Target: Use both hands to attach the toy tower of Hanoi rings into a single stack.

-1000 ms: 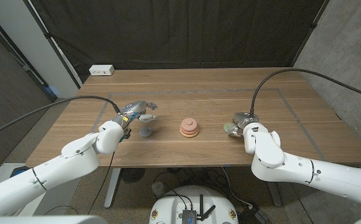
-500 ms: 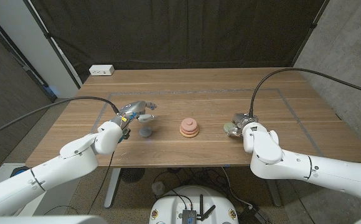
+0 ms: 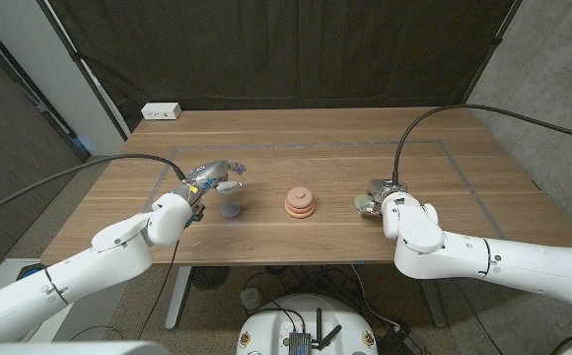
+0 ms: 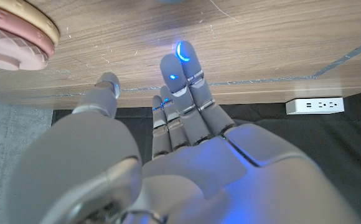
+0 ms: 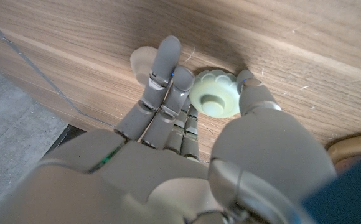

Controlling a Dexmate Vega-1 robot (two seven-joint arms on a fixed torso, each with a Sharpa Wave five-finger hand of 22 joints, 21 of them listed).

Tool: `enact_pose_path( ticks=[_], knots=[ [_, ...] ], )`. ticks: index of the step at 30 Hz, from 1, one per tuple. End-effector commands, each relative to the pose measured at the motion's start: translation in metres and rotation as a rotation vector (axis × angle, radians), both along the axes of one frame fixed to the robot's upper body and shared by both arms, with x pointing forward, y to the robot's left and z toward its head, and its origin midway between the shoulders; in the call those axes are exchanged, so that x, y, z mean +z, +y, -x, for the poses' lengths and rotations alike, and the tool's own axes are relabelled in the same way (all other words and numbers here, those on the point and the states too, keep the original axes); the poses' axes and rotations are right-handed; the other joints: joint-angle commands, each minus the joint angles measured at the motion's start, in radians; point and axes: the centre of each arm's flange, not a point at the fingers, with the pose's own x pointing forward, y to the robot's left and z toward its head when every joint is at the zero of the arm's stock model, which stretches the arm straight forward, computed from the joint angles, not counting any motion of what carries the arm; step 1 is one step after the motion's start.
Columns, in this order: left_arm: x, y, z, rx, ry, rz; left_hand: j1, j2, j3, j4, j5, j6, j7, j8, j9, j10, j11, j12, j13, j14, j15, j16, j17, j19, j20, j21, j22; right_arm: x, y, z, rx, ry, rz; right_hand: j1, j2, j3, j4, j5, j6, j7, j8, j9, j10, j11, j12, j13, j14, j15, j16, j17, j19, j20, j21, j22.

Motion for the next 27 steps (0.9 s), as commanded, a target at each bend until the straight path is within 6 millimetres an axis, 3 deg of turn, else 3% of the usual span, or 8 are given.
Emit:
enact_pose_path(
  ticks=[1, 15, 27],
  knots=[
    [-0.0035, 0.0026, 0.0004, -0.002, 0.009, 0.007, 0.003, 0.011, 0.008, -0.001, 0.003, 0.007, 0.002, 0.000, 0.002, 0.009, 0.001, 0.002, 0.003, 0.010, -0.100, -0.001, 0.003, 0.008, -0.088, 0.006, 0.000, -0.0023, 0.0015, -0.0004, -0.001, 0.016, 0.008, 0.003, 0.015, 0.000, 0.000, 0.001, 0.019, -0.012, 0.008, -0.002, 0.022, -0.007, 0.010, 0.006, 0.020, -0.045, 0.009, 0.009, 0.011, -0.072, 0.004, 0.001],
    [-0.0048, 0.0032, 0.0029, -0.004, 0.009, 0.008, -0.002, 0.018, 0.015, -0.001, 0.004, 0.012, 0.004, 0.001, 0.003, 0.011, 0.003, 0.000, 0.003, 0.010, -0.100, -0.003, 0.005, 0.008, -0.087, 0.006, 0.000, -0.0024, 0.0017, 0.0023, -0.002, -0.017, 0.010, 0.023, 0.041, 0.013, -0.004, 0.003, 0.112, -0.056, 0.038, -0.003, 0.180, -0.061, 0.058, 0.029, 0.056, -0.045, 0.034, 0.049, 0.045, -0.075, 0.015, 0.001],
    [-0.0040, 0.0053, 0.0048, -0.001, 0.002, 0.008, -0.006, 0.021, 0.022, -0.002, 0.005, 0.016, 0.004, 0.001, 0.004, 0.015, 0.002, 0.000, 0.006, 0.009, -0.100, -0.006, 0.005, 0.010, -0.088, 0.007, 0.000, 0.0006, 0.0007, 0.0071, 0.010, -0.064, -0.006, 0.042, 0.070, 0.034, -0.005, 0.005, 0.179, -0.062, 0.058, -0.002, 0.269, -0.073, 0.081, 0.048, 0.103, -0.044, 0.082, 0.078, 0.074, -0.076, 0.020, -0.001]
  ],
)
